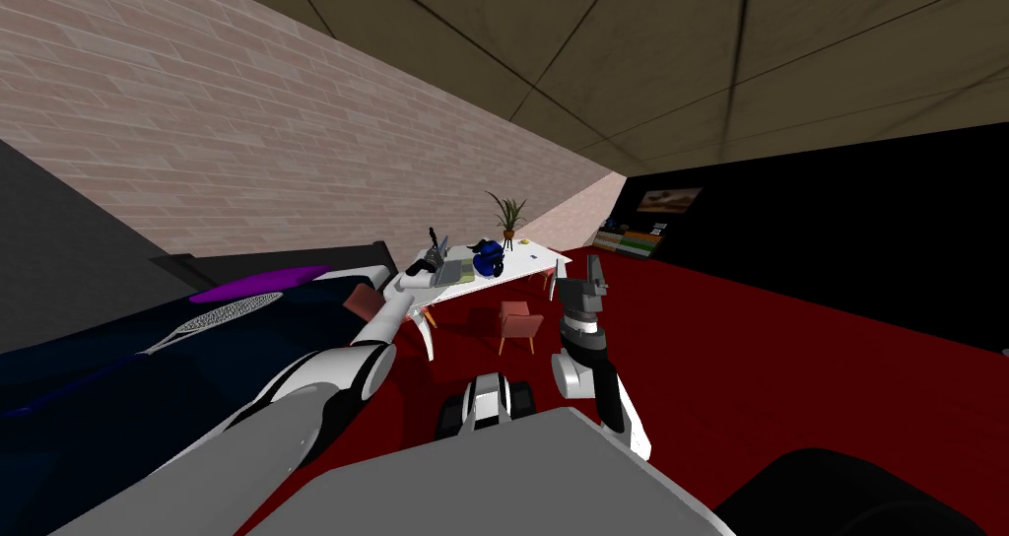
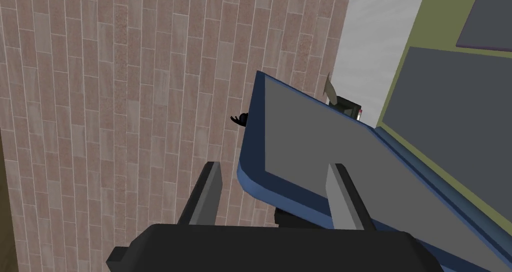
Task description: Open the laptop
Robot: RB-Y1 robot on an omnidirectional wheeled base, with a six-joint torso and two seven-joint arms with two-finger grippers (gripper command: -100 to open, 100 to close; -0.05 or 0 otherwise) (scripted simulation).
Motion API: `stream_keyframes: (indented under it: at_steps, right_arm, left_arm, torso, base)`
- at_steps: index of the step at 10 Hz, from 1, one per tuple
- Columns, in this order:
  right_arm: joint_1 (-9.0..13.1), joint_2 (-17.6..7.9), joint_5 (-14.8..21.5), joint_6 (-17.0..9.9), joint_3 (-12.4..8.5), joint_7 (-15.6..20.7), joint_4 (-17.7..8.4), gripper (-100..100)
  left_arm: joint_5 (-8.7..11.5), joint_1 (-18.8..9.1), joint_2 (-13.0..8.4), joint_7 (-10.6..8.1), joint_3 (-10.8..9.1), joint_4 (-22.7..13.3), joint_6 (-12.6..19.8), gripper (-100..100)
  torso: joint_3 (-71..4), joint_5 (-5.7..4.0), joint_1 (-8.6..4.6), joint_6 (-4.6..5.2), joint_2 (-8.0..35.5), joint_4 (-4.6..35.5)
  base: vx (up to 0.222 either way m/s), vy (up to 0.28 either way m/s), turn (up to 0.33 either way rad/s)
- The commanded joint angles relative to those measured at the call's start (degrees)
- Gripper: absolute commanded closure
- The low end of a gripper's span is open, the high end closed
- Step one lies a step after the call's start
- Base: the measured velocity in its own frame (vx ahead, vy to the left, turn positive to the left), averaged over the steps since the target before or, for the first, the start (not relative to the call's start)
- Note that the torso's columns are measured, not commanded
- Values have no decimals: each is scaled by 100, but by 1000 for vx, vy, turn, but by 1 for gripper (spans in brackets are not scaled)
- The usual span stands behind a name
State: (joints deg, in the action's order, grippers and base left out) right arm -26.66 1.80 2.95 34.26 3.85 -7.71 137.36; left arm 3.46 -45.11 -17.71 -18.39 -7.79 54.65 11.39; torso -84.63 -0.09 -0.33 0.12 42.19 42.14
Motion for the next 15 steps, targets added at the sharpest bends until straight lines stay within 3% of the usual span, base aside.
stream_keyframes:
  at_steps: [1,3,4,5,7,8,9,11,12,13,15]
  right_arm:
    - [0,0,0,0,0,0,0,0]
    - [0,0,0,0,0,0,0,0]
    - [0,0,0,0,0,0,0,0]
    - [0,-1,0,0,-1,0,0,0]
    - [-1,0,0,0,0,0,0,0]
    - [-1,0,0,0,0,0,1,0]
    - [0,0,0,0,0,0,0,0]
    - [0,0,0,0,0,0,0,0]
    - [0,0,0,0,0,0,0,0]
    - [0,-1,0,0,-1,0,0,0]
    - [-1,0,0,0,0,0,1,0]
  left_arm:
    - [-242,74,-98,284,184,-65,-2,100]
    - [-433,113,-178,487,311,-121,-21,100]
    - [-346,113,-202,416,291,-28,1,100]
    - [-568,274,-260,670,422,-152,-160,100]
    - [-641,326,-281,749,460,-194,-211,100]
    - [-788,430,-321,906,536,-278,-314,100]
    - [-788,430,-321,906,536,-278,-314,100]
    - [-1008,586,-382,1142,650,-404,-469,100]
    - [-968,518,-339,1076,613,-376,-462,100]
    - [-1160,710,-388,1276,663,-460,-684,100]
    - [-1343,893,-442,1455,705,-519,-888,100]
  torso:
    - [-2,0,-3,6,-1,-4]
    - [-12,11,22,10,-16,-12]
    - [-16,16,39,-4,-24,-13]
    - [-11,20,67,-17,-16,-1]
    - [-12,17,42,-29,-20,-9]
    - [-9,18,54,-20,-14,-4]
    - [-1,22,54,-22,-1,-6]
    - [-1,25,58,-33,-3,-7]
    - [-5,21,58,-34,-7,-4]
    - [4,17,67,-24,8,15]
    - [-2,10,37,-31,-6,8]
  base:
    - [3,-139,-7]
    - [11,-121,-35]
    - [6,-53,-14]
    - [40,-97,-29]
    - [66,-136,22]
    - [41,-106,-4]
    - [39,-78,-3]
    - [49,-108,-1]
    - [14,-56,3]
    - [47,-87,52]
    - [90,-139,84]
